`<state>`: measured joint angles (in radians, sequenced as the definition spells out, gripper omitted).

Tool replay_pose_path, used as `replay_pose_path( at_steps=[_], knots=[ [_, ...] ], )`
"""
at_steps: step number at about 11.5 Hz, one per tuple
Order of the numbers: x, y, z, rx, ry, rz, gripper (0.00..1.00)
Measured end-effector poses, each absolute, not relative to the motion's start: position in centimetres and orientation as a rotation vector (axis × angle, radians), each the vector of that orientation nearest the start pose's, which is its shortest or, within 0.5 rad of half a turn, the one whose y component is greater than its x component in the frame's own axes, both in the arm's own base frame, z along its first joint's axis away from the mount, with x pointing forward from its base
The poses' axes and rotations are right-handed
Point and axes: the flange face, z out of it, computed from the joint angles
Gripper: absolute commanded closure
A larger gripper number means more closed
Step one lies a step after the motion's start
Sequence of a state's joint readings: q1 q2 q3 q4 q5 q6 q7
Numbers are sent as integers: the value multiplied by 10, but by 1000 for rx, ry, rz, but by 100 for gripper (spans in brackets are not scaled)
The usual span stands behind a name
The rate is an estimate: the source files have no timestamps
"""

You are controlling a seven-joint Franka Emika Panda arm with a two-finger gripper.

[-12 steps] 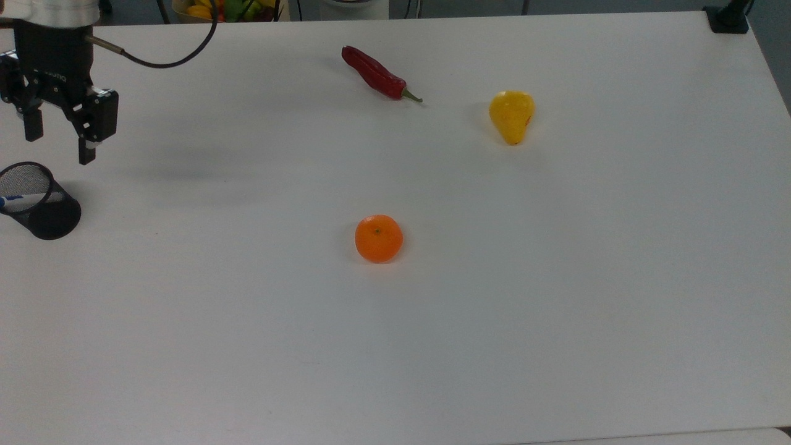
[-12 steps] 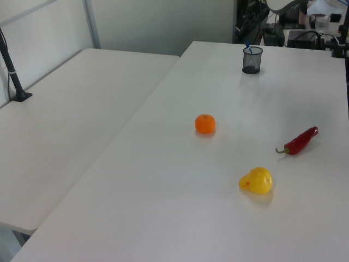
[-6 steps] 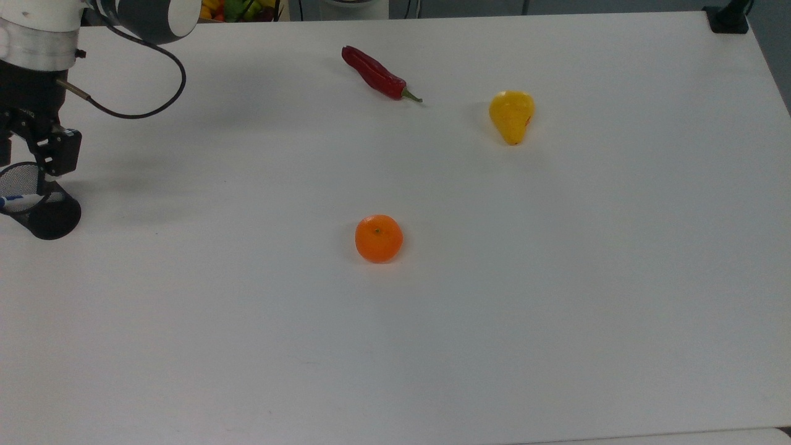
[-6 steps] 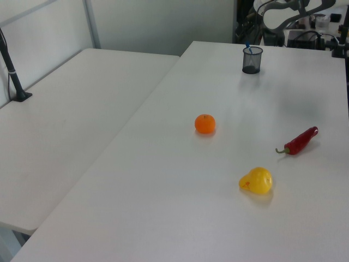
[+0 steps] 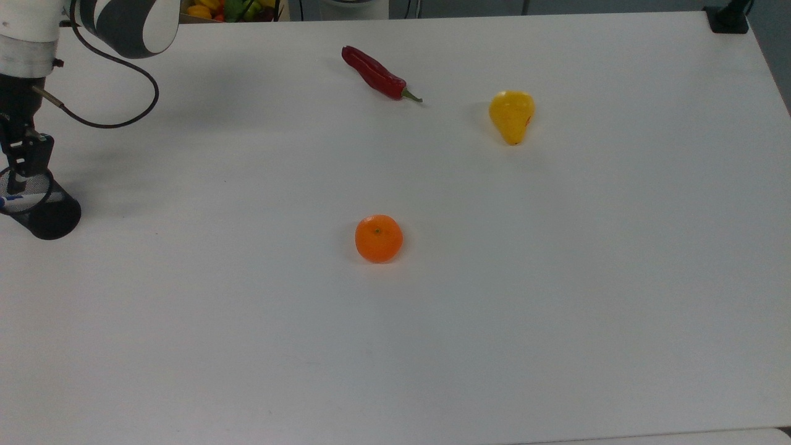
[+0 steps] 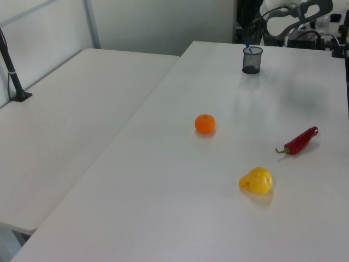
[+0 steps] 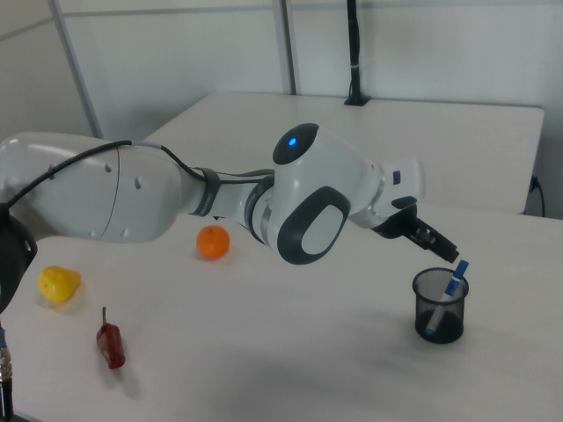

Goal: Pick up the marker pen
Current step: 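Move the open gripper over the black mesh pen cup, then lower the gripper into the cup and close on the blue-capped marker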

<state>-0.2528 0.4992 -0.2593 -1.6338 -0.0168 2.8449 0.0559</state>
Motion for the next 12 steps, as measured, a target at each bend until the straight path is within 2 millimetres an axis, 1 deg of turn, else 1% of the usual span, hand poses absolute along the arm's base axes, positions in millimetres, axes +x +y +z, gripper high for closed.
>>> replay_pose_path(
  at_steps=[2, 5, 9, 12],
  knots=[
    [650, -332, 418, -3116, 761, -1203, 30],
    [652, -336, 409, -3117, 760, -1219, 30],
    [654, -349, 390, -3121, 768, -1256, 30],
    [657, -349, 378, -3121, 756, -1278, 30]
  ],
)
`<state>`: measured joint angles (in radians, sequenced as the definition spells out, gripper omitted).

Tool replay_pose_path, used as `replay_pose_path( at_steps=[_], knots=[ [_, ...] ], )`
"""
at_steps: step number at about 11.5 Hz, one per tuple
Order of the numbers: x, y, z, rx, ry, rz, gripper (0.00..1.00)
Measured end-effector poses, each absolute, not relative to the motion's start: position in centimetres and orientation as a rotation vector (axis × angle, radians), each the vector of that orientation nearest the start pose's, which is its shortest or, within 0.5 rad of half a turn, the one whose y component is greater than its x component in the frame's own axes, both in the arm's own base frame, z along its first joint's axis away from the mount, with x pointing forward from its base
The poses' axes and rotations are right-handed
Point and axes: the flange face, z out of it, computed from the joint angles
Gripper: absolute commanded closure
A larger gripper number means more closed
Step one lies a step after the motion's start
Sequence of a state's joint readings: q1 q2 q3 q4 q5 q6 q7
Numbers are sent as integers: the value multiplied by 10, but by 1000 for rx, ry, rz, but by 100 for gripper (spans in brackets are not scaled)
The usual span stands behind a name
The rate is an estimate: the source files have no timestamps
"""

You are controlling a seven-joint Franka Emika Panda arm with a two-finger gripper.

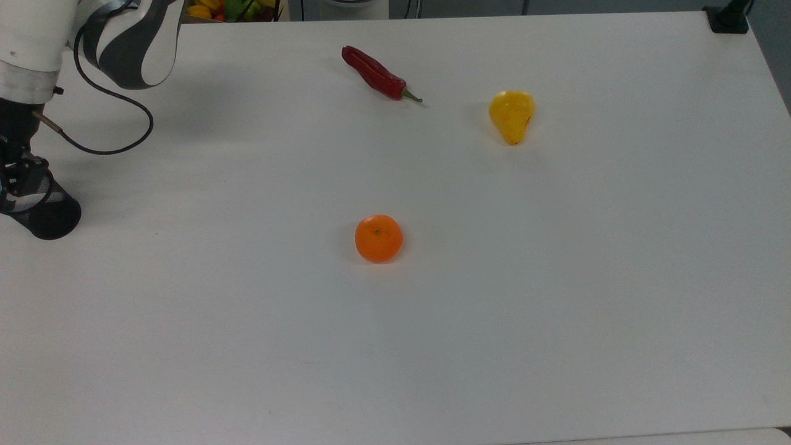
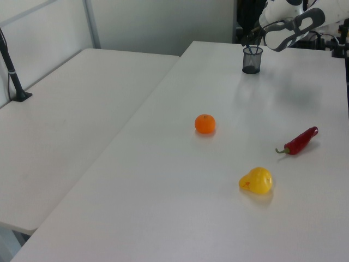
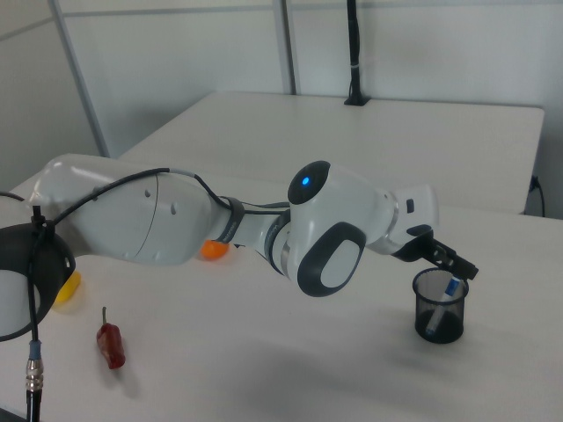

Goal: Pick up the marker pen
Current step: 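Lower the gripper into the cup and close on the blue-capped marker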

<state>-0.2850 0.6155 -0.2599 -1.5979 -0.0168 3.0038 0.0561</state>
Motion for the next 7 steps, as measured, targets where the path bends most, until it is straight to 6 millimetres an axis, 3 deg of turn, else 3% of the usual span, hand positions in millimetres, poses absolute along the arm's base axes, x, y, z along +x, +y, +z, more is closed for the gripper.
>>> replay_pose_path(
  at_steps=[2, 5, 7],
  knots=[
    [662, -351, 373, -3124, 752, -1284, 42],
    [667, -352, 365, -3131, 746, -1281, 72],
    [669, -353, 366, -3130, 745, -1287, 85]
  ],
)
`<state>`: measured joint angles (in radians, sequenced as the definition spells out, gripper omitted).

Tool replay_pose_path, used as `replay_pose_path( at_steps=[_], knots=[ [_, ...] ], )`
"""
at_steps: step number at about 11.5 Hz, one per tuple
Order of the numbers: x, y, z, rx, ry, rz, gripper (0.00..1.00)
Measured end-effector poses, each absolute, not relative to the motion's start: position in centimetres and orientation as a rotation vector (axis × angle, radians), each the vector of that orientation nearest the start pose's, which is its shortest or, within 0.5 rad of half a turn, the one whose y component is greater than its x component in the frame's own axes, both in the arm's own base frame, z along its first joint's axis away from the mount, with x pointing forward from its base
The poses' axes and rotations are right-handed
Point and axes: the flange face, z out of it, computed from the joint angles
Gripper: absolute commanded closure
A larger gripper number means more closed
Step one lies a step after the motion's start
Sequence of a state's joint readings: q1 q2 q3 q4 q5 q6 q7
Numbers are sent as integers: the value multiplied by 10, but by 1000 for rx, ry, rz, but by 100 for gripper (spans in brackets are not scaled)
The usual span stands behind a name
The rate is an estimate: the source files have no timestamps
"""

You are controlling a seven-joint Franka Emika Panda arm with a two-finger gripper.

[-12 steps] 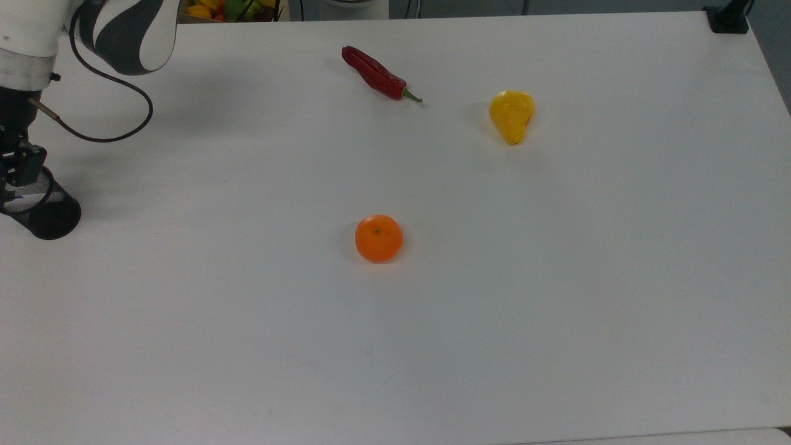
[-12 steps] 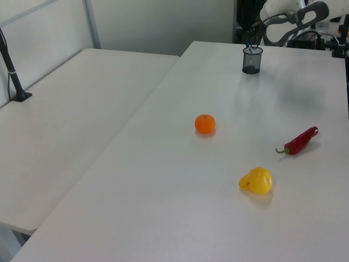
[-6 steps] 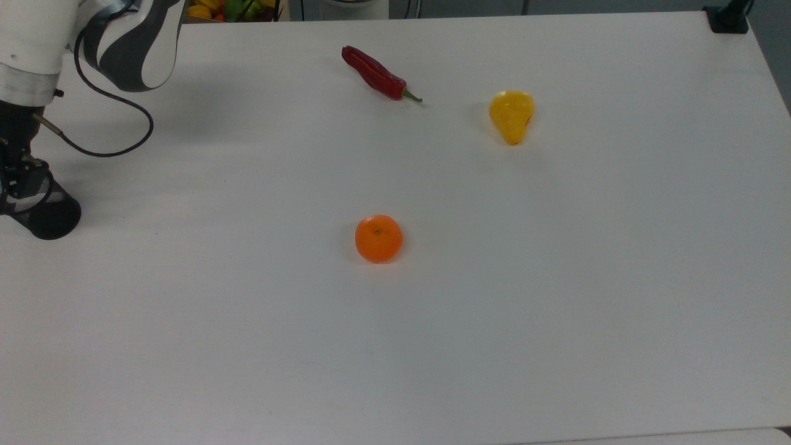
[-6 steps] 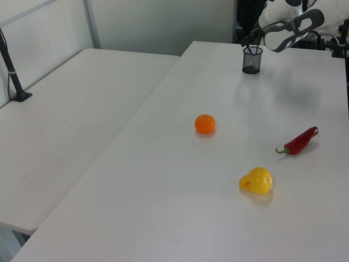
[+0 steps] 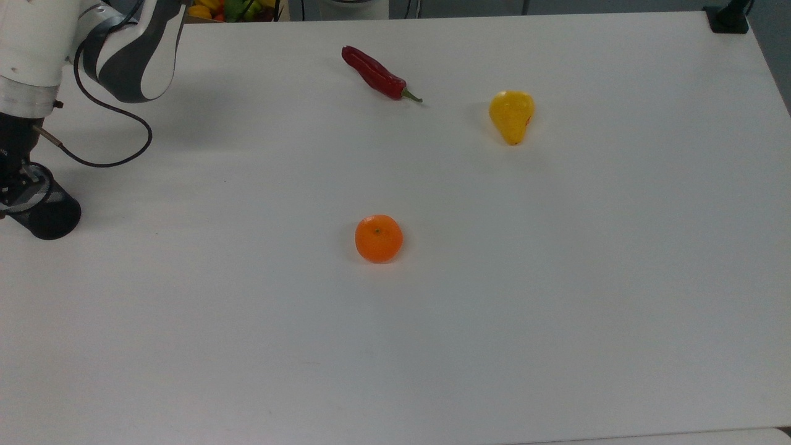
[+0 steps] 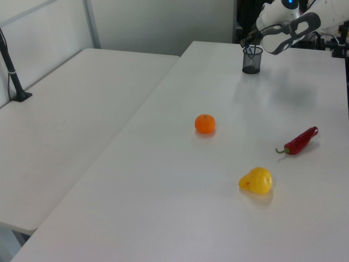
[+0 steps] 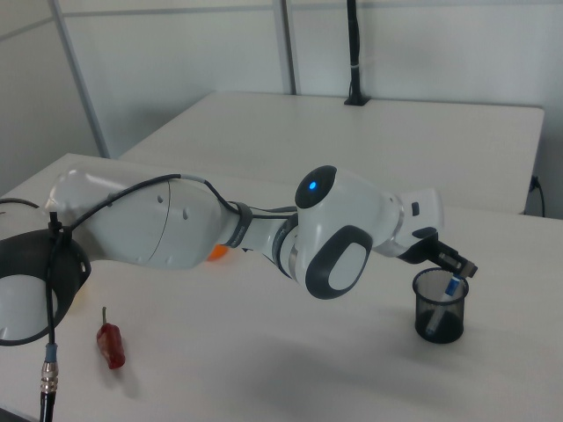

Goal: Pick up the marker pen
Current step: 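Lower the gripper into the cup and close on the blue-capped marker, then lift the marker up out of the pen cup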

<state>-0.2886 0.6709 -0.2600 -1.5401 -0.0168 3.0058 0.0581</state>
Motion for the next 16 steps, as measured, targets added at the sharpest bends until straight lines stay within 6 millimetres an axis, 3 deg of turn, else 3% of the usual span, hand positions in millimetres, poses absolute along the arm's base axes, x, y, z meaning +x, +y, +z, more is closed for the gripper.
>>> replay_pose_path(
  at_steps=[2, 7, 9, 12, 16],
  knots=[
    [669, -353, 367, -3128, 747, -1291, 99],
    [669, -353, 367, -3126, 749, -1294, 100],
    [671, -355, 376, -3115, 753, -1325, 100],
    [663, -369, 430, -3058, 797, -1461, 100],
    [650, -363, 505, -2918, 862, -1620, 100]
  ],
)
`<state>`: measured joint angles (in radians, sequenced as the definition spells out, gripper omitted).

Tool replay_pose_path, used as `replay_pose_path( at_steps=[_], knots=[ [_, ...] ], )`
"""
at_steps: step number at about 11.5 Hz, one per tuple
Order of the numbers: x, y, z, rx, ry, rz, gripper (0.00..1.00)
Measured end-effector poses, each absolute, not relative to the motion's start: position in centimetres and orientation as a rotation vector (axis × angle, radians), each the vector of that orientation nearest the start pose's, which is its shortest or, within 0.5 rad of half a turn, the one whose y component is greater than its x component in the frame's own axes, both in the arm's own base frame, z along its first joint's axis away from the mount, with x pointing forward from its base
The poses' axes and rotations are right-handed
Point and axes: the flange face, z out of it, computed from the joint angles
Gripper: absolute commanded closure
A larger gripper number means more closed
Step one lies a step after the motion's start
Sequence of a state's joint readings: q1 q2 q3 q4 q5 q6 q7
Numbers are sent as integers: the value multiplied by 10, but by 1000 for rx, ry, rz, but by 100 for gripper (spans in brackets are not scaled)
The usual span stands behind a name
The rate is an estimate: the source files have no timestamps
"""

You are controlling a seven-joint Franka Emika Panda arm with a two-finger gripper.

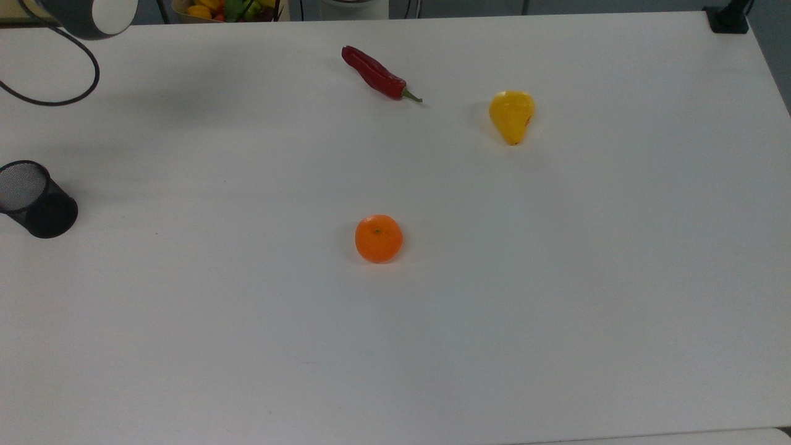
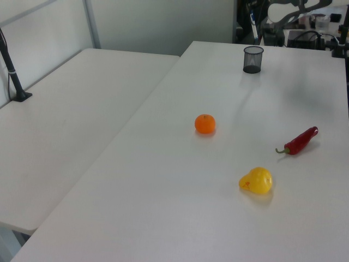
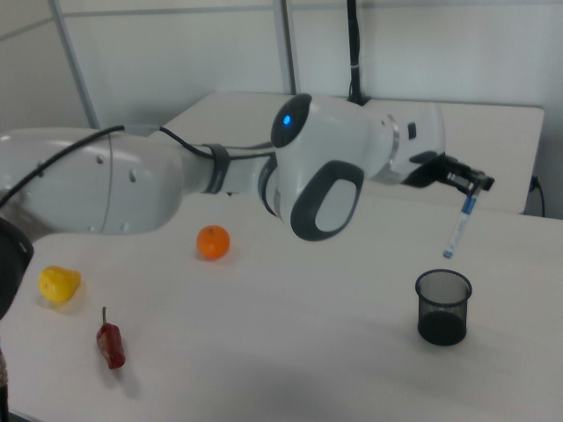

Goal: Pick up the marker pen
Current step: 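Lift the marker up out of the pen cup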

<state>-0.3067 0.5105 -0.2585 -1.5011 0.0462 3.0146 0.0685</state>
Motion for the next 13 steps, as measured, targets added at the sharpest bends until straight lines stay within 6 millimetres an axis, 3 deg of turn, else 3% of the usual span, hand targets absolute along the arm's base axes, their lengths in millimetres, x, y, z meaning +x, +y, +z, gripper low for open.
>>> replay_pose_path(
  at_steps=[3, 6, 9, 13],
  knots=[
    [644, -322, 571, -2793, 845, -1695, 100],
    [641, -266, 614, -2804, 801, -1481, 100],
    [639, -206, 614, -2896, 706, -1108, 100],
    [638, -104, 594, -2980, 462, -647, 100]
  ],
)
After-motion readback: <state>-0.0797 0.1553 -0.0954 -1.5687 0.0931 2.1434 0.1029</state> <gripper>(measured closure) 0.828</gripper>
